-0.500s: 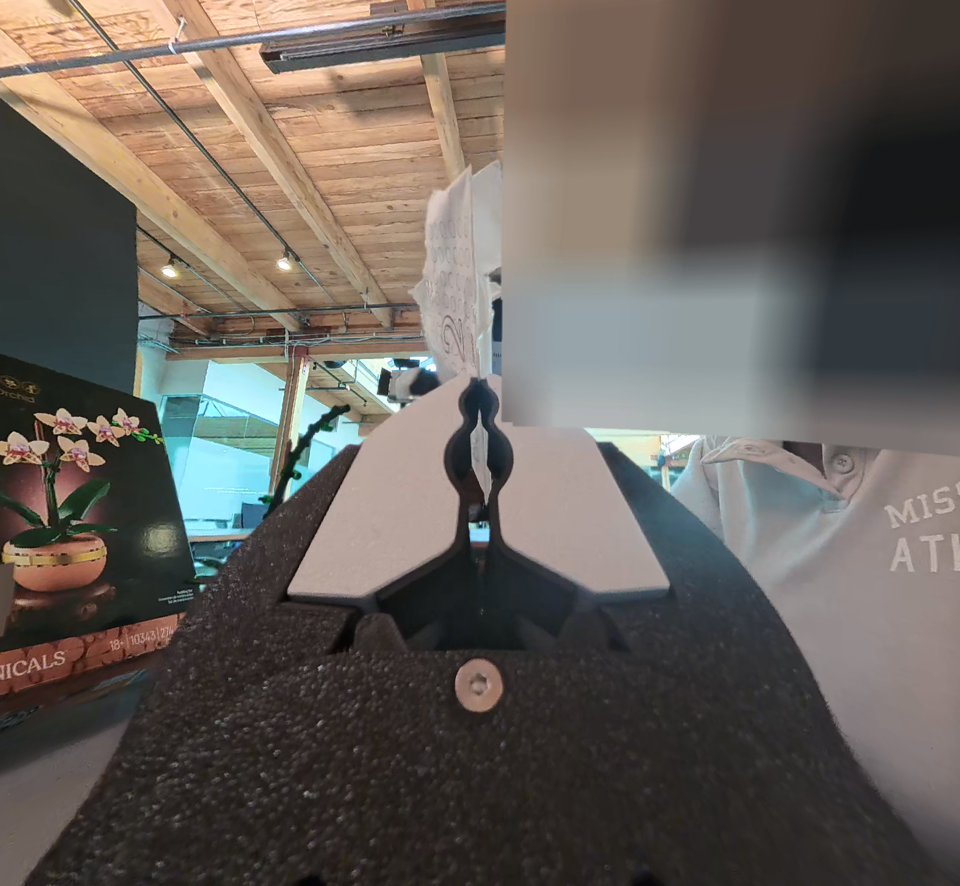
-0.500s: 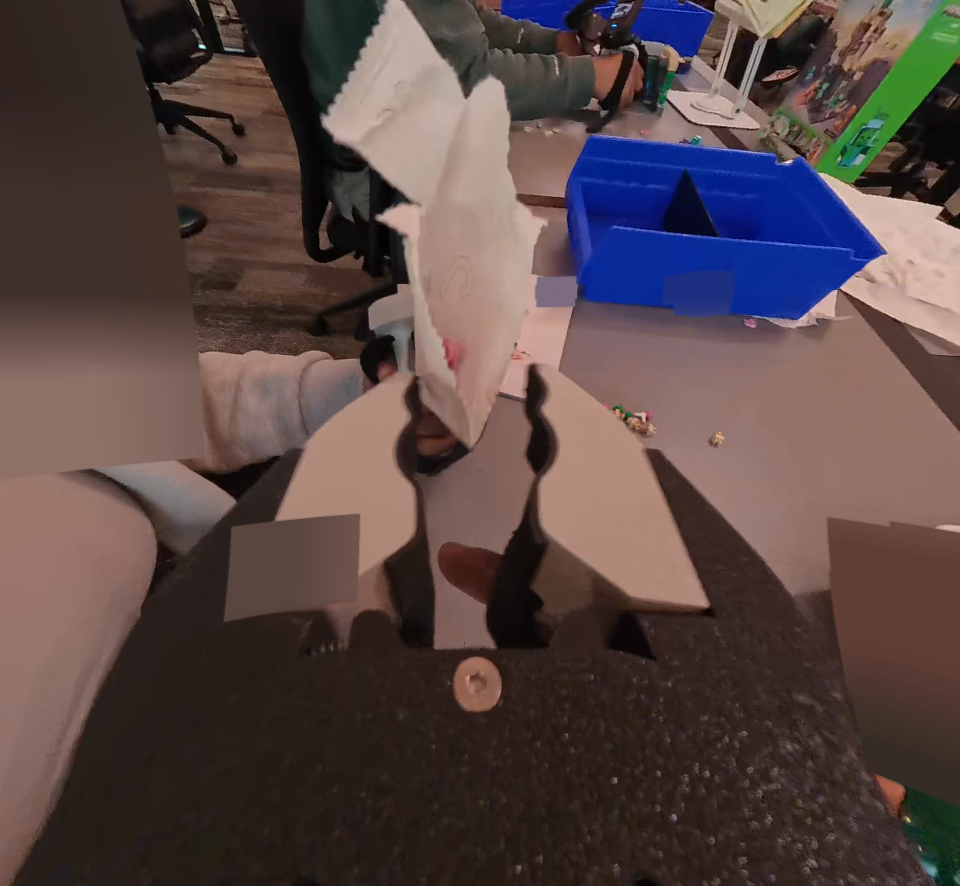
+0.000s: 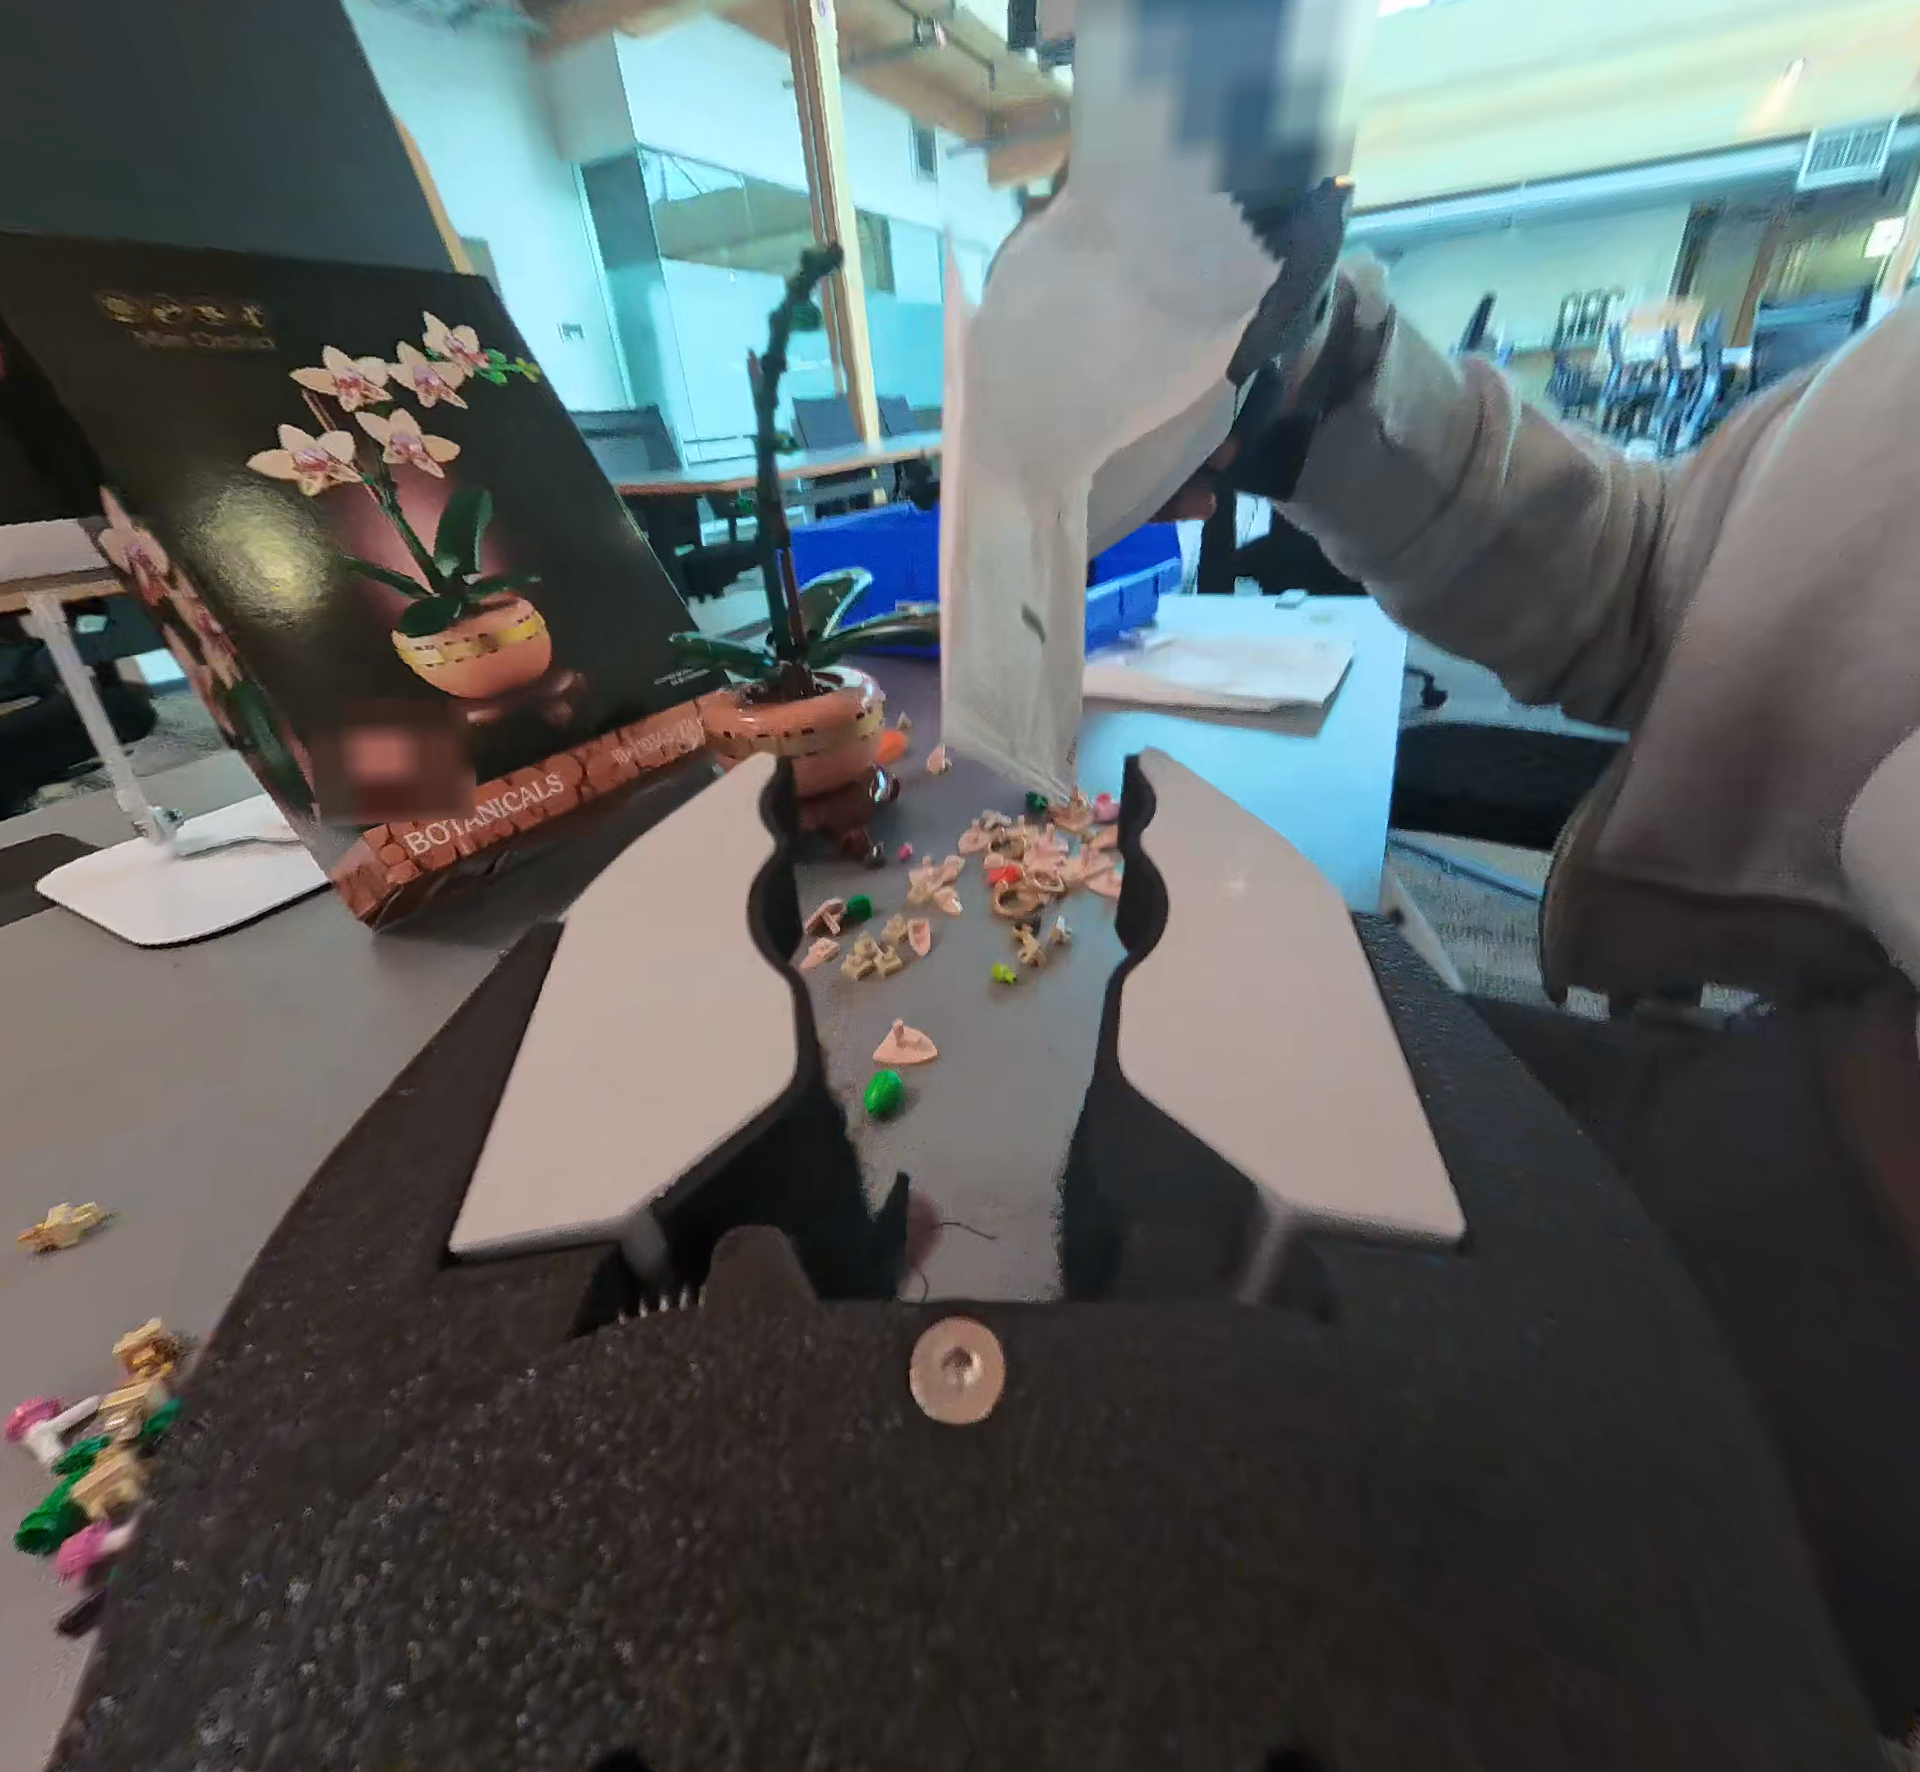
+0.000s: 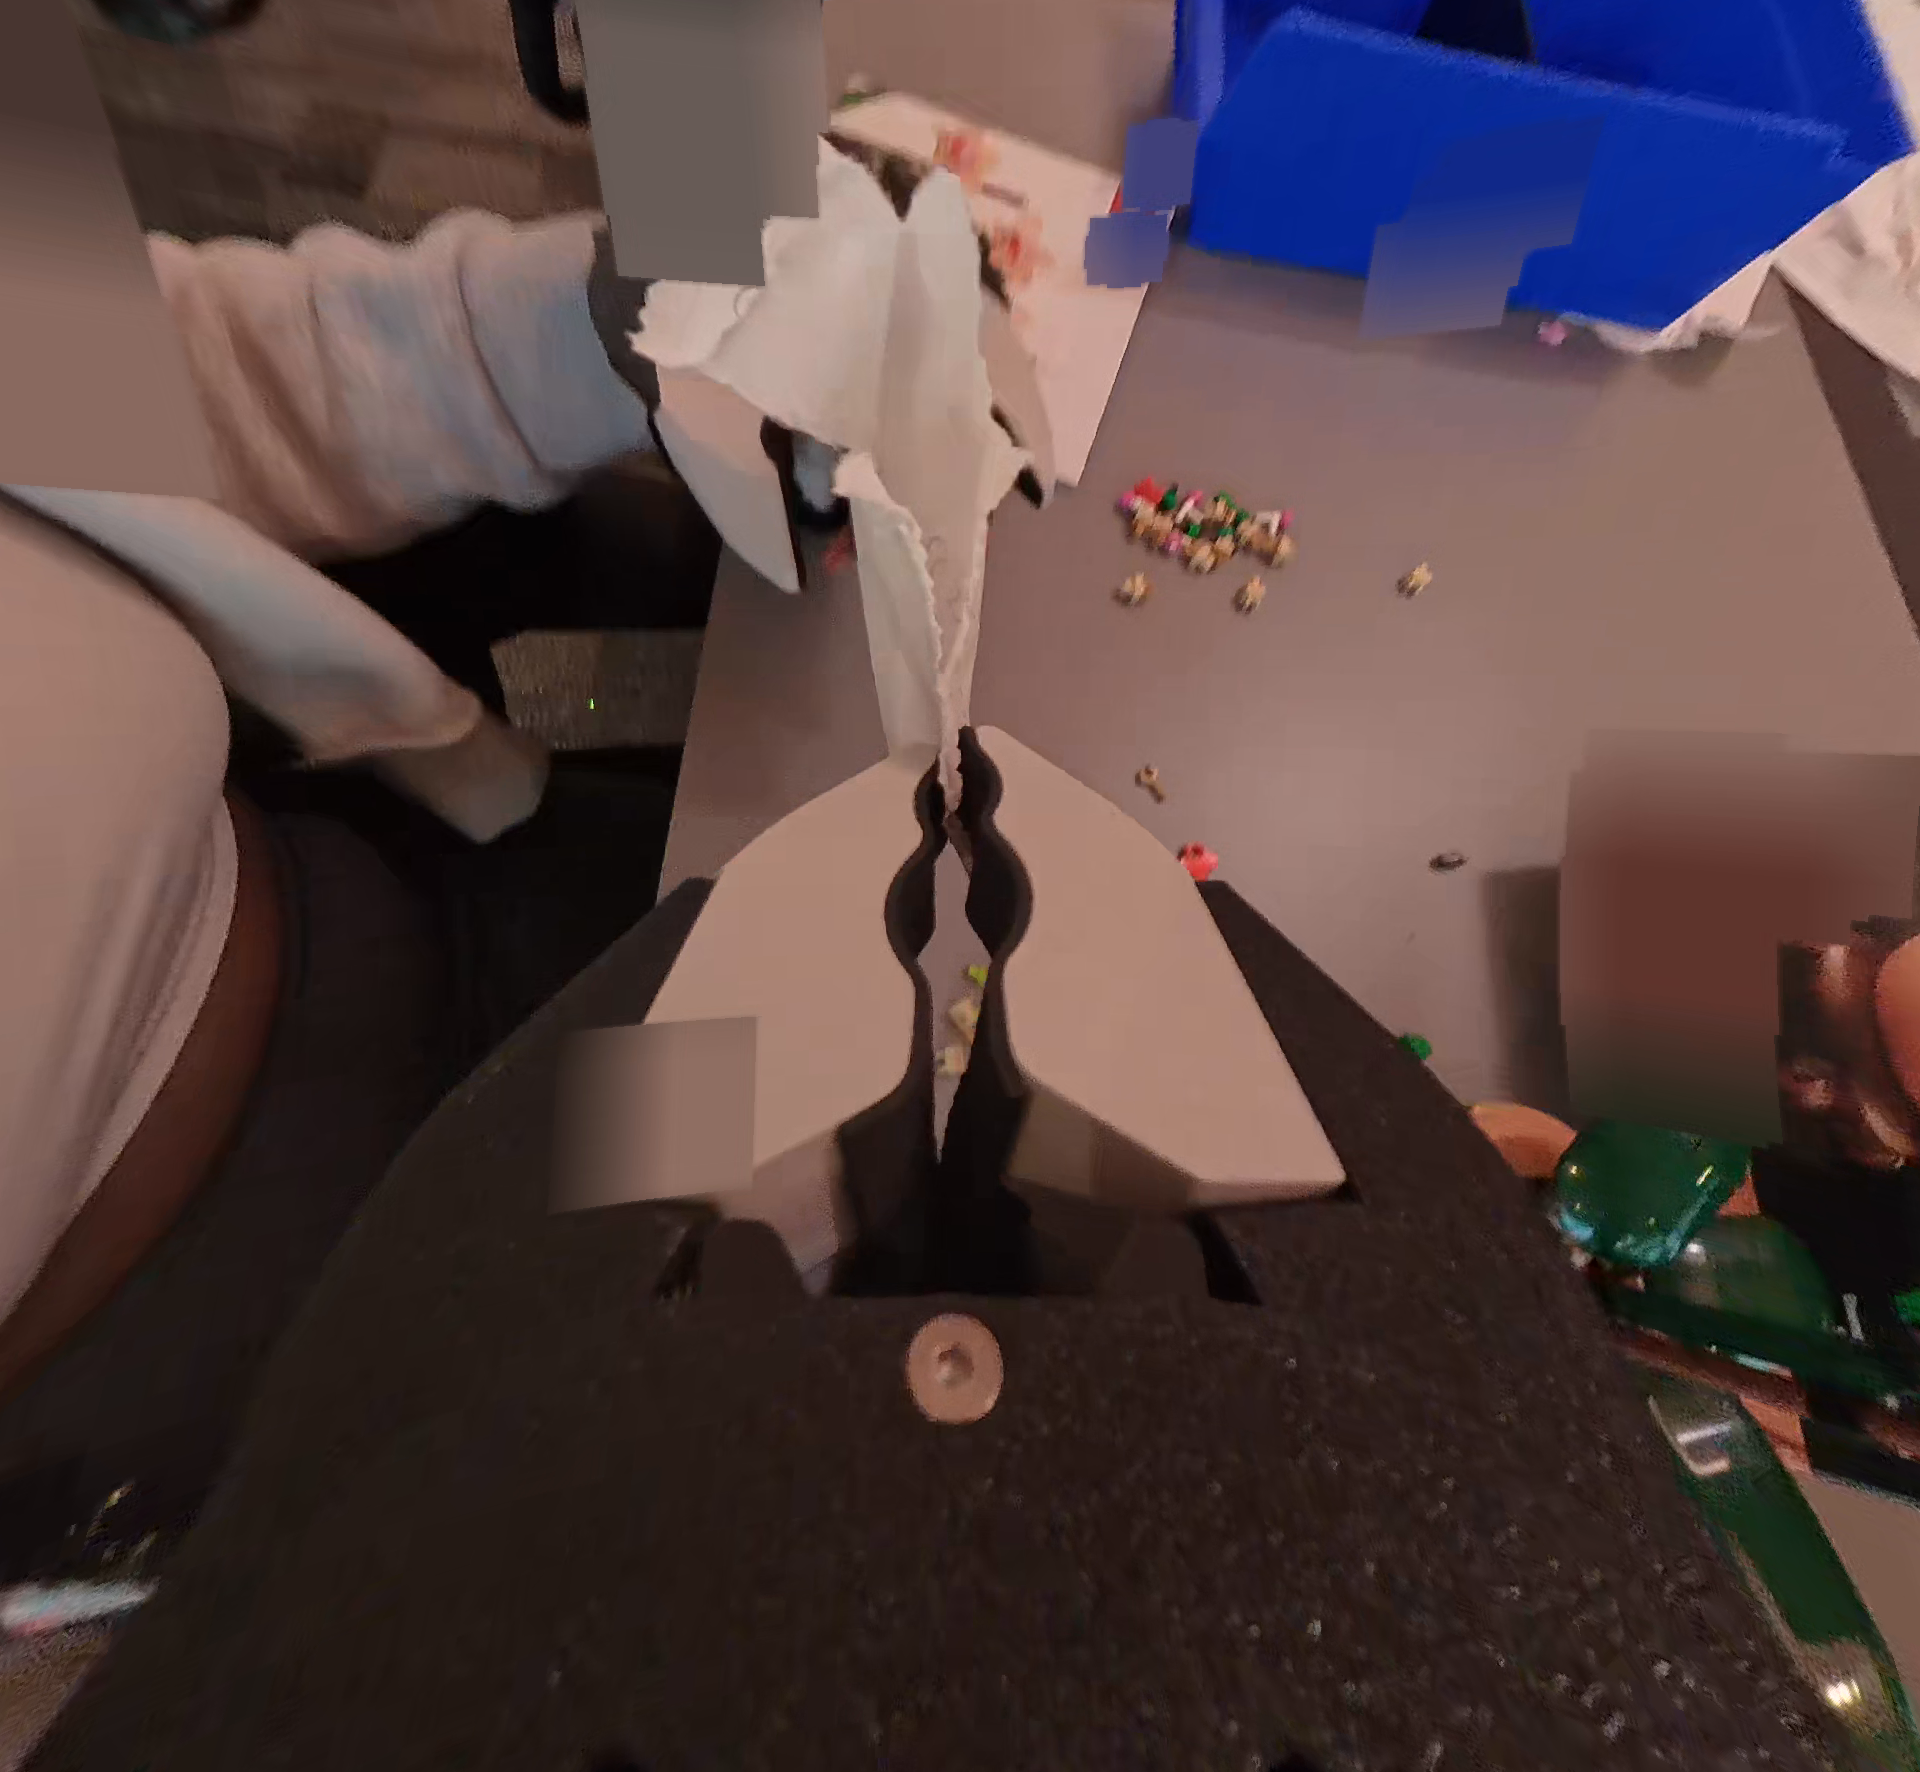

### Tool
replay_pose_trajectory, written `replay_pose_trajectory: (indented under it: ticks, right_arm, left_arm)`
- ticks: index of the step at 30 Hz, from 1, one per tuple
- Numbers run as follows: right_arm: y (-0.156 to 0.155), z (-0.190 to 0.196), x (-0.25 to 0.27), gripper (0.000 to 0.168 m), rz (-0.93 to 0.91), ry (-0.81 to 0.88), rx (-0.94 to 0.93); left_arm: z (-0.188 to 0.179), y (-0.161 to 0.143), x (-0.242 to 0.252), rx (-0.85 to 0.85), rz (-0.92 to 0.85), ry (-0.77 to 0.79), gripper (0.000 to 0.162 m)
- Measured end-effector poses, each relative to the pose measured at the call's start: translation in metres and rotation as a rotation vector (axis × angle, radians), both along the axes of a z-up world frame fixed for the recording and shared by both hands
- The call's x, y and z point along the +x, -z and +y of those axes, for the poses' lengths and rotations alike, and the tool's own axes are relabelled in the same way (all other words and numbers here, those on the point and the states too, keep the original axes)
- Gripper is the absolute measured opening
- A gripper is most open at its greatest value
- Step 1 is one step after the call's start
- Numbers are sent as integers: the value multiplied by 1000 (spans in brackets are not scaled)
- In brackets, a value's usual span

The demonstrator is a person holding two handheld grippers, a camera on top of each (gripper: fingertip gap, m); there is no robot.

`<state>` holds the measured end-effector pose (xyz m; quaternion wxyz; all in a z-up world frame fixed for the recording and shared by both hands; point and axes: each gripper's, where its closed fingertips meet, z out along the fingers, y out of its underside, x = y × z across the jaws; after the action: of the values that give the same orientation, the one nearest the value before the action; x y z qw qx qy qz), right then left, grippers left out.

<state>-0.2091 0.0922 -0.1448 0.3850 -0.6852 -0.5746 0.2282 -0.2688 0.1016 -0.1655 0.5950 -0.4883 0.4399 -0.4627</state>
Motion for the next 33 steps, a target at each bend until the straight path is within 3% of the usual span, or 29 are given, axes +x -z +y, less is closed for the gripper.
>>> replay_pose_trajectory:
  ticks: [4, 8, 13, 17, 25, 30, 33]
  right_arm:
    - [26, -10, 8, 0, -131, -23, 7]
    - [46, -24, 4, 1, -127, -81, 0]
    - [64, -33, 0, 1, -79, -115, -10]
    - [72, -34, 0, 1, -10, -99, -50]
    - [85, -35, -3, 4, 60, -68, -53]
    - [82, -13, 12, 26, 46, 67, 23]
    - [105, 9, 15, 34, -32, 164, 2]
  left_arm:
    - [-16, 15, 8, 41, 164, 50, 52]
    - [-34, 35, 19, 69, 326, 120, 46]
    - [-46, 45, 31, 72, 354, 174, 24]
    - [-47, 52, 34, 72, 363, 126, 0]
    - [-51, 63, 33, 44, 448, 5, 0]
    - [-54, 70, 17, -85, 414, -61, 0]
    - [-56, 72, 4, -113, 365, -85, 0]
